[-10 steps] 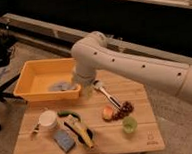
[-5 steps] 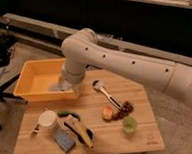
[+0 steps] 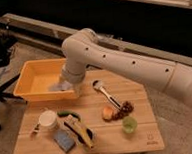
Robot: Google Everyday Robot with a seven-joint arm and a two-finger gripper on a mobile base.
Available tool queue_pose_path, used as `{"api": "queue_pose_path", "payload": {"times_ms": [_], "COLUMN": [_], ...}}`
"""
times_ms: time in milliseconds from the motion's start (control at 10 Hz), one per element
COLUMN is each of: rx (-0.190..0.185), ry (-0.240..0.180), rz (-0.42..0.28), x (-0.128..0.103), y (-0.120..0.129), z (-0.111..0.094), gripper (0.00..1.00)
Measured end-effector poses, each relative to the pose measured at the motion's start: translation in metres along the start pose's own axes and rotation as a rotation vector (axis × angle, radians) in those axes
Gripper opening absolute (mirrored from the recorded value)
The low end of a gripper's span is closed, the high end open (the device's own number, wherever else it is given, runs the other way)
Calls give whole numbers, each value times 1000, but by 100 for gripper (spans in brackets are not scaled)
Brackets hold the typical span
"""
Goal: Place towel in plastic cup
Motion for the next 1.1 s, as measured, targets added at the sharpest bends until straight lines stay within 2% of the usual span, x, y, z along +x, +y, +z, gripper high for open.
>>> {"api": "queue_pose_path", "payload": {"times_ms": [400,600,900,1100], "rx": [-88,-137,-170,-179], "ry": [79,125,151,148], "rz": [-46,-81,-140,-176], "x": [50,83,105,116], "y": [-29,-51,-77,-86], "z": [20,39,74,103], "gripper": [65,65,65,65]}}
